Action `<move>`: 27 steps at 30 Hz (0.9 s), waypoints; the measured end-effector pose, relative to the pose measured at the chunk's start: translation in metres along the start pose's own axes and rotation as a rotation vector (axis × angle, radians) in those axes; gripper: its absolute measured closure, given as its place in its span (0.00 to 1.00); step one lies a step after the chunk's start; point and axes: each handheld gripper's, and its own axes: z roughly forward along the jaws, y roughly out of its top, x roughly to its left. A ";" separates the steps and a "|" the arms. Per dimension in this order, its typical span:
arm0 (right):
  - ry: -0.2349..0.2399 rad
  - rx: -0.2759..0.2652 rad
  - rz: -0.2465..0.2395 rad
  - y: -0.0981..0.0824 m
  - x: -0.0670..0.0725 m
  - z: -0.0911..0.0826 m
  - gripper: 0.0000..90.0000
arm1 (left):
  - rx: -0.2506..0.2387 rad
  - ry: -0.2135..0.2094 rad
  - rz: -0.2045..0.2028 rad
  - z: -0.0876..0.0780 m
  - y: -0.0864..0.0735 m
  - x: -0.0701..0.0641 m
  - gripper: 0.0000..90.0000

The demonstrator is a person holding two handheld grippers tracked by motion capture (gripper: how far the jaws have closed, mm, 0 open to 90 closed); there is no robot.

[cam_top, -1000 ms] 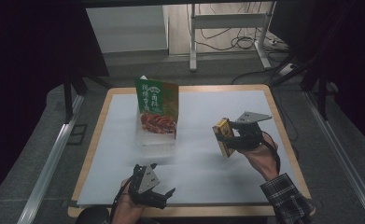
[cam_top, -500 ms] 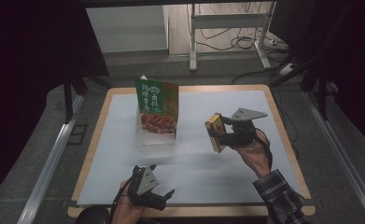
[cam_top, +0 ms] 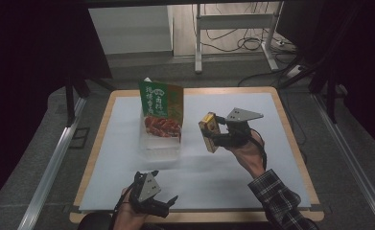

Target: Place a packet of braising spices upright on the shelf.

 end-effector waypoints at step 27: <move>0.082 -0.091 -0.033 0.016 0.025 0.053 0.35 | -0.002 0.003 0.005 -0.001 0.000 0.001 0.00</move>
